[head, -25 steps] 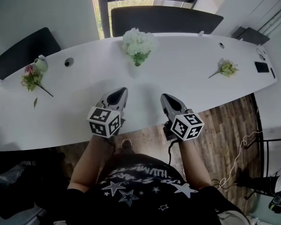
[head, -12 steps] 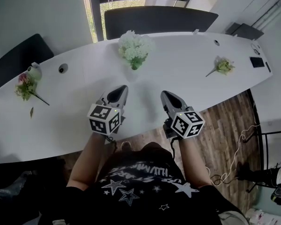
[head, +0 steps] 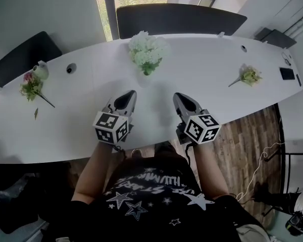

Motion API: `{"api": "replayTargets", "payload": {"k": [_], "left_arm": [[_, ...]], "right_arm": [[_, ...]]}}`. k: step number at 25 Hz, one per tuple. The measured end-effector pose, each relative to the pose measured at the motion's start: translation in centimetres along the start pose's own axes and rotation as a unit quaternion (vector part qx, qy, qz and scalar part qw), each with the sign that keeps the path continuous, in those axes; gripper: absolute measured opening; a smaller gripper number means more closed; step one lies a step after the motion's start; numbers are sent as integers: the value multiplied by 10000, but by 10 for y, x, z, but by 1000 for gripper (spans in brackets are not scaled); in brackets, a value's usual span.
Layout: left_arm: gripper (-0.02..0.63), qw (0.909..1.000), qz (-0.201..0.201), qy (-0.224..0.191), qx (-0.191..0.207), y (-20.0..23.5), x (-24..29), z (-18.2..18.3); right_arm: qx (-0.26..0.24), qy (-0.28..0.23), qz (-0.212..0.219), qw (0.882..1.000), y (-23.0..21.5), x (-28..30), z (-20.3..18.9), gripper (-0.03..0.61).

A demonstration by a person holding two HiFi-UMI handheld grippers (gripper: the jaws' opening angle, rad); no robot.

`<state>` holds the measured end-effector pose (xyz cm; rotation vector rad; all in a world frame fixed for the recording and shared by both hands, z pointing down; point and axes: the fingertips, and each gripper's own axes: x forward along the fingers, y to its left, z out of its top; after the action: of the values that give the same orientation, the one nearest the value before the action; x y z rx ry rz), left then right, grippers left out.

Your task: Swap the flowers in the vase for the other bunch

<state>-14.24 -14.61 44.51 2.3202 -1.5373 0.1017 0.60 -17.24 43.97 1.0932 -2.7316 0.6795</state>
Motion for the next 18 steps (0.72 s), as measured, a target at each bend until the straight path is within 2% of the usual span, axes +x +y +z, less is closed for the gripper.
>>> {"api": "replayTargets", "payload": {"k": [6, 10, 12, 16, 18], "left_arm": [[8, 9990, 435, -101, -11, 16, 8, 1], [9, 9982, 556, -224, -20, 20, 20, 0], [9, 9982, 522, -306, 35, 17, 25, 1], [9, 9979, 156, -620, 87, 2, 31, 9], [9, 9982, 135, -572, 113, 0, 32, 8]], "right_arm": [[-118, 132, 500, 9986, -7, 29, 14, 3], [-120, 265, 715, 9970, -15, 43, 16, 3], [-115, 296, 810, 9962, -17, 48, 19, 3], [-126, 373, 917, 9950, -23, 56, 20, 3], [-117, 396, 957, 9946, -24, 60, 21, 3]]}}
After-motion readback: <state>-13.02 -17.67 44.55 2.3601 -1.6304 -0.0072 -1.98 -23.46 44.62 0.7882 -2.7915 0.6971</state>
